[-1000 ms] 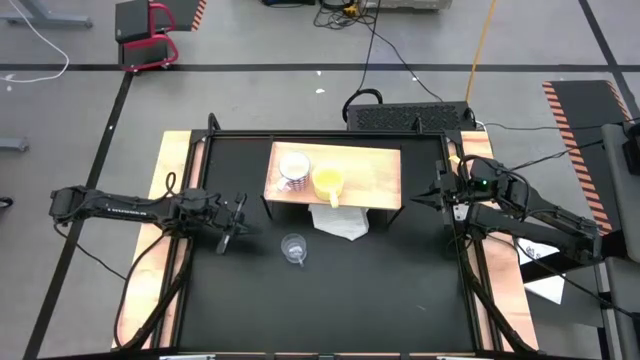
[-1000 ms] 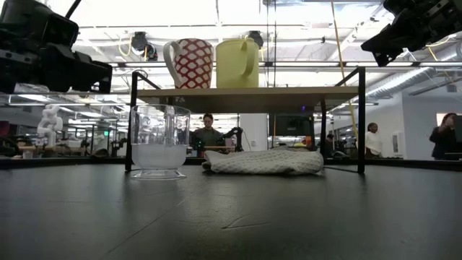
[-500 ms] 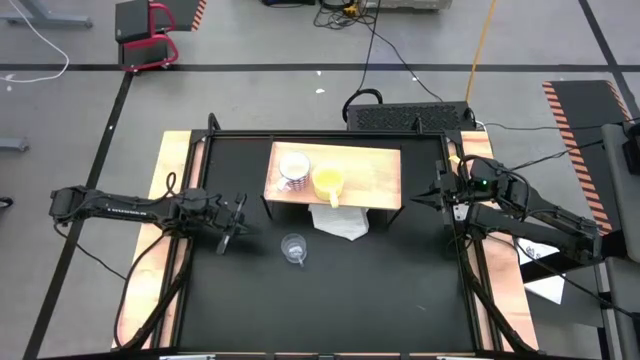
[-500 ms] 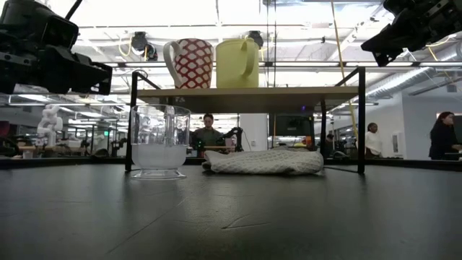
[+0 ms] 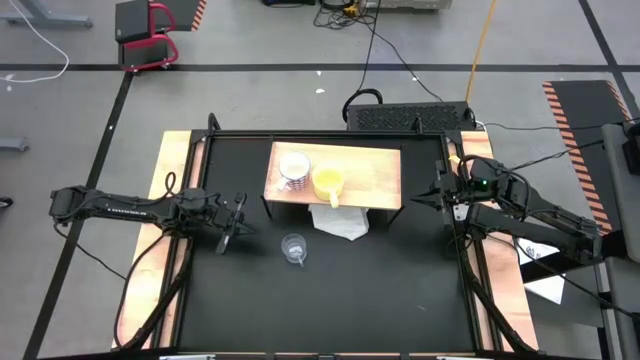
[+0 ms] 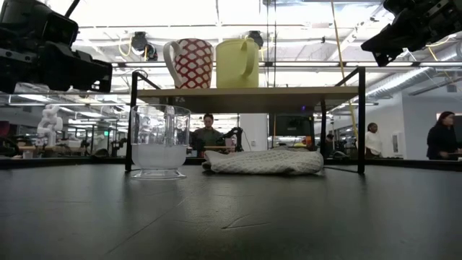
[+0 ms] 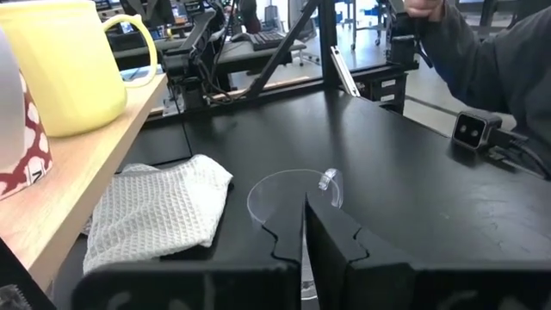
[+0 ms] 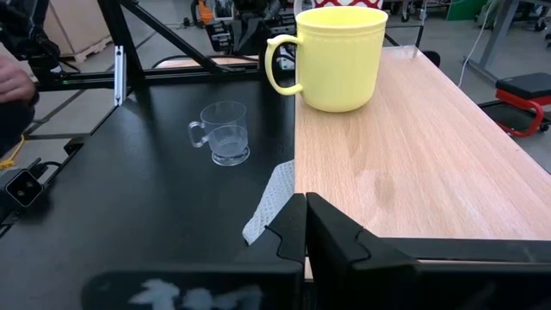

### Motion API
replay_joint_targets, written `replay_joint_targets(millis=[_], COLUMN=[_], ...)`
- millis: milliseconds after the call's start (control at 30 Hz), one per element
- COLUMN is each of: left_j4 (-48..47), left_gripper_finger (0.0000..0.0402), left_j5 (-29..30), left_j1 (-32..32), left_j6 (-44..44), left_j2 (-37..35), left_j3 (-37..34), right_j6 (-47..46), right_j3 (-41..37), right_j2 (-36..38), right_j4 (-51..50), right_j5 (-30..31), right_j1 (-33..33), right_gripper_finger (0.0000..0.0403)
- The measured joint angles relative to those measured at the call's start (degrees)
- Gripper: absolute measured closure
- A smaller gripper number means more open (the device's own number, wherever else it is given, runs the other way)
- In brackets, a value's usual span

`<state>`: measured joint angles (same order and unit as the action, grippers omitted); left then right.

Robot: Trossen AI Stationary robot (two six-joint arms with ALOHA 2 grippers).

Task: Stack small to large cups/mugs on shelf
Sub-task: Put the transparent mug on the shelf

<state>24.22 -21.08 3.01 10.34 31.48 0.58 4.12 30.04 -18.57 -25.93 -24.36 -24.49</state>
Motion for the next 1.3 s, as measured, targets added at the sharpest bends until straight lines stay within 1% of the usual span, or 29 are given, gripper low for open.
replay_joint_targets(millis=[67, 300, 467, 633, 733, 867, 1067, 1133, 1300], left_j4=[-0.08, 0.45, 1.12, 5.88, 7.99, 8.97, 9.69, 10.00, 9.34], left_gripper_finger=[0.0386, 0.0399, 0.0389, 0.0381, 0.0384, 0.0398, 0.0398, 0.0399, 0.0400], left_j5=[0.02, 0.05, 0.07, 0.09, 0.07, 0.09, 0.30, 1.61, 7.50], left_j1=[0.00, 0.00, 0.00, 0.00, -0.30, -1.16, -2.59, -2.94, -3.54], left_j6=[0.36, -4.43, -4.54, -4.71, -4.50, -2.89, -3.78, -4.86, -6.49], left_j2=[-0.02, 0.00, 0.00, 0.00, -0.02, -0.02, -0.01, 0.00, 0.03], left_j3=[0.00, 0.00, 0.02, 0.02, 0.04, 0.04, 0.04, 0.04, 0.75], right_j6=[0.00, 0.00, 0.00, 0.00, 0.00, -0.01, 0.00, 0.00, 0.00], right_j3=[0.01, 0.00, 0.02, 0.01, 0.01, 0.00, 0.01, 0.00, 0.01], right_j2=[0.00, 0.00, 0.00, 0.00, 0.00, 0.00, 0.00, 0.00, 0.00], right_j4=[0.00, 0.02, 0.00, 0.00, 0.00, 0.00, 0.00, 0.00, 0.09], right_j5=[0.00, 0.00, 0.02, 0.02, 0.02, 0.02, 0.02, 0.02, 0.01], right_j1=[0.00, 0.00, 0.02, 0.00, 0.00, 0.00, 0.02, 0.02, 0.00], right_gripper_finger=[0.0403, 0.0403, 0.0403, 0.0403, 0.0403, 0.0403, 0.0403, 0.0403, 0.0403])
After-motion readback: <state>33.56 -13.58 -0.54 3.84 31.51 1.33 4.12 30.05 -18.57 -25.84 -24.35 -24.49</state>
